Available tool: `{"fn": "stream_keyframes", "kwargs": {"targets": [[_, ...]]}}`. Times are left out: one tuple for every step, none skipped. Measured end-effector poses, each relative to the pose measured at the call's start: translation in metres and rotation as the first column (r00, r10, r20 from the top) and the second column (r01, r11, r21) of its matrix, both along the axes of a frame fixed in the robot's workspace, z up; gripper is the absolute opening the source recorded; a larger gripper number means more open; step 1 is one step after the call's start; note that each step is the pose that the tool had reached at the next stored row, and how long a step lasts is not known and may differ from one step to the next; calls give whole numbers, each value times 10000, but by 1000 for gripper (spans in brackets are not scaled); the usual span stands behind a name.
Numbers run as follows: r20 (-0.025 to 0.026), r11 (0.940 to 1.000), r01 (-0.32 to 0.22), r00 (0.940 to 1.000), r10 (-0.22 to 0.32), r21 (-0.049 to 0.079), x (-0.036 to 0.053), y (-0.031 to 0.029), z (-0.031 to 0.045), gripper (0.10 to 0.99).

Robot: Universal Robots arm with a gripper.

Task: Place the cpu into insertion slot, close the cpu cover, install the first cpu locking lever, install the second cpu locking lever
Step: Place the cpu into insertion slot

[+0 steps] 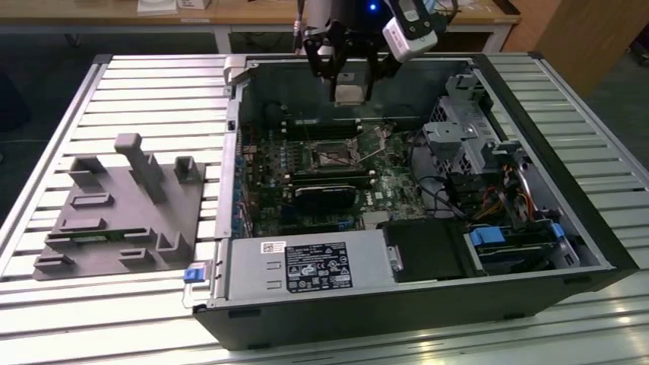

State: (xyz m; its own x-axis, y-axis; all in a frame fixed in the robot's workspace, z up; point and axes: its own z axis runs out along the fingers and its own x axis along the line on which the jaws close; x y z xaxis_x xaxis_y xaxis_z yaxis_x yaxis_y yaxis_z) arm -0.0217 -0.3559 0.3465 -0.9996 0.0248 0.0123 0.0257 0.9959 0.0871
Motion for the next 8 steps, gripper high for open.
{"fn": "stream_keyframes", "kwargs": {"targets": [[4, 10000, -1, 10000, 1, 0, 0, 0, -9, 541], [7, 10000, 0, 10000, 0, -1, 0, 0, -19, 541], [9, 10000, 0, 10000, 0, -1, 0, 0, -32, 541], [10, 10000, 0, 10000, 0, -3, 0, 0, -44, 541], [12, 10000, 0, 10000, 0, -4, 0, 0, -56, 541], [12, 10000, 0, 10000, 0, -5, 0, 0, -68, 541], [13, 10000, 0, 10000, 0, -6, 0, 0, -80, 541], [14, 10000, 0, 10000, 0, -6, 0, 0, -91, 541]]}}
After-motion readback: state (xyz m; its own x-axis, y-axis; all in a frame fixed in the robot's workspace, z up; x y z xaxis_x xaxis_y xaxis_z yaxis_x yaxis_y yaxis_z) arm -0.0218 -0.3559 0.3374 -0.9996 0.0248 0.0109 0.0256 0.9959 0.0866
